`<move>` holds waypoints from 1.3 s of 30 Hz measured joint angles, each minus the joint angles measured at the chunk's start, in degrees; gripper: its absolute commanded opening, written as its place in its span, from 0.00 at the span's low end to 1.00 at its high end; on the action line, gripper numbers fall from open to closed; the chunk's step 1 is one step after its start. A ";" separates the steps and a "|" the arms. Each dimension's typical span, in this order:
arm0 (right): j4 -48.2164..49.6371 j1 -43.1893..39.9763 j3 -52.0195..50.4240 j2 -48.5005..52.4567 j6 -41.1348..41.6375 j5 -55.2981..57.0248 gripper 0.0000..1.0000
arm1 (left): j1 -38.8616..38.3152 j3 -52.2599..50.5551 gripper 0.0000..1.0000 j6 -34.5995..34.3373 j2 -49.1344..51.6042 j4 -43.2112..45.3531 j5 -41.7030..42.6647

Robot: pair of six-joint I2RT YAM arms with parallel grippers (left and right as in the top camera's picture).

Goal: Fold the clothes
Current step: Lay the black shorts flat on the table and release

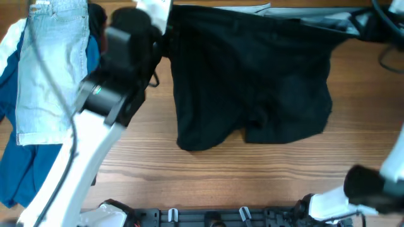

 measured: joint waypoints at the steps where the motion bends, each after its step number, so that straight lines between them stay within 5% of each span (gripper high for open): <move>1: 1.57 1.53 -0.11 2.75 -0.02 0.79 0.04 | 0.72 0.00 0.04 -0.07 2.60 0.55 -0.72; 9: 25.05 10.78 -0.33 23.69 1.55 10.71 0.04 | 4.76 0.04 0.04 -0.50 22.93 19.17 -7.02; 13: 37.46 12.61 -0.42 31.78 4.00 13.00 0.04 | 6.14 0.02 0.23 -0.81 33.16 32.30 -8.50; 14: 39.95 12.81 -0.46 33.40 4.72 13.38 0.22 | 6.40 0.02 0.52 -1.11 35.30 36.41 -8.94; 15: 42.10 12.92 -0.46 34.64 5.20 13.68 0.67 | 6.62 0.11 1.00 -1.16 37.24 40.02 -9.14; 16: 43.74 13.07 -0.48 35.82 6.03 13.90 0.99 | 6.82 0.13 1.00 -0.90 38.56 41.68 -9.18; 25: 54.27 15.10 -0.48 38.60 8.96 14.64 1.00 | 7.26 0.11 1.00 -1.31 42.53 49.72 -8.02; 29: 43.98 15.13 -0.46 31.08 9.68 14.34 1.00 | 6.88 0.50 1.00 -2.64 35.76 38.14 -6.86; 33: 23.30 15.10 -0.20 19.96 10.01 13.75 1.00 | 3.43 1.33 1.00 -3.50 23.23 8.98 -2.05; 39: 11.85 15.10 -2.14 18.10 10.01 13.57 1.00 | -1.11 1.09 1.00 -11.30 19.61 -22.86 1.64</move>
